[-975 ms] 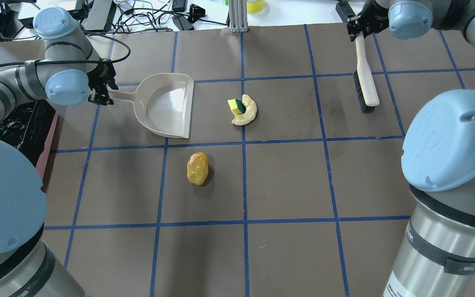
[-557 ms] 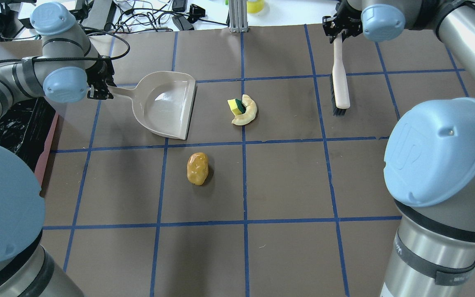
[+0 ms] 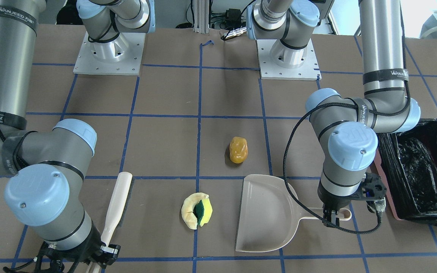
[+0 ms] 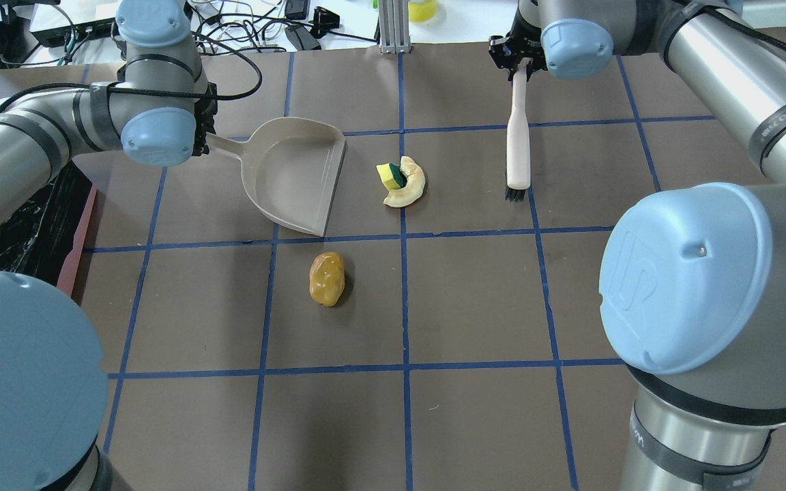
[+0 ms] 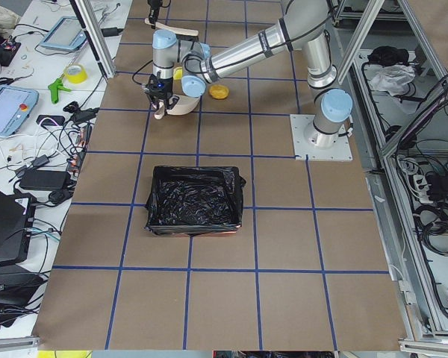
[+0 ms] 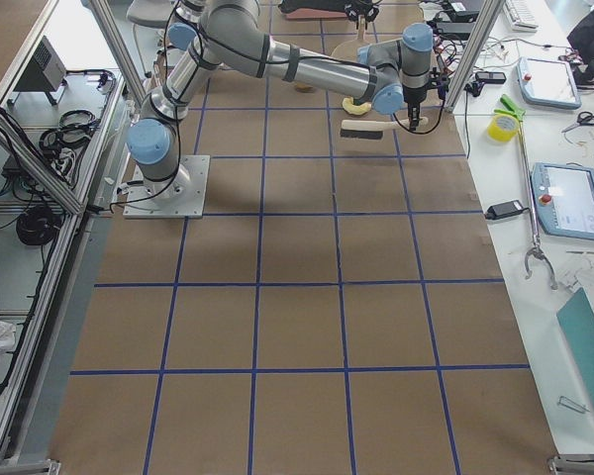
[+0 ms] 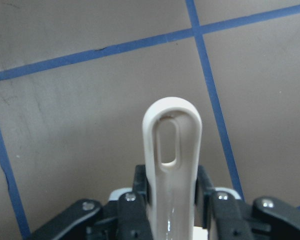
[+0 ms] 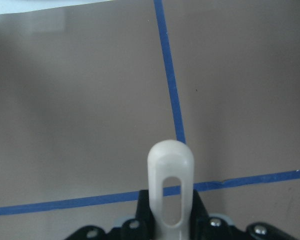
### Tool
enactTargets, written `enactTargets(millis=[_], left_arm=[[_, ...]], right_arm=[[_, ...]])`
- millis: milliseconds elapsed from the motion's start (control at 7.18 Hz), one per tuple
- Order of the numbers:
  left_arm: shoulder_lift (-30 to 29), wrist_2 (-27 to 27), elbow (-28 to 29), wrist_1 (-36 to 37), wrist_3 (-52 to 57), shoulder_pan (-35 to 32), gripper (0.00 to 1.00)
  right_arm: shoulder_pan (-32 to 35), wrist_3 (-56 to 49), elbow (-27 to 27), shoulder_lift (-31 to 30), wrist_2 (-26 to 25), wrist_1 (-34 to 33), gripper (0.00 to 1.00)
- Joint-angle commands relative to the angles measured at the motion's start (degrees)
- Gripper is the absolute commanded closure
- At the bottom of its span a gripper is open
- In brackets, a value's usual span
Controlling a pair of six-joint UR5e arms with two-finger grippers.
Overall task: Sweep and dump trash into bin
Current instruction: 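Lift the white brush with the right gripper and move it toward the sponge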
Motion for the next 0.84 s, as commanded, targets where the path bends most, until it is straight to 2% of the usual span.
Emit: enactTargets(millis=[0, 418, 557, 697], left_arm=[[-1.1, 0.9, 0.0, -0.1, -5.1, -1.2, 1.0], [-1.9, 1.4, 0.1, -0.2, -10.7, -1.2, 1.0], [-1.9, 1.5, 0.0, -0.2, -10.8, -1.2, 1.0], [-2.0, 1.8, 0.0, -0.3, -10.9, -1.2, 1.0]], right_arm=[[3.5, 5.5, 0.1, 0.3, -0.9, -0.7, 1.0], [6.5, 8.9, 1.5, 0.7, -1.7, -2.9, 1.0], [6.8, 9.4, 3.0, 1.7, -4.6, -3.8, 1.0], [7.6, 9.9, 3.6, 2.4, -5.4, -6.6, 1.0]])
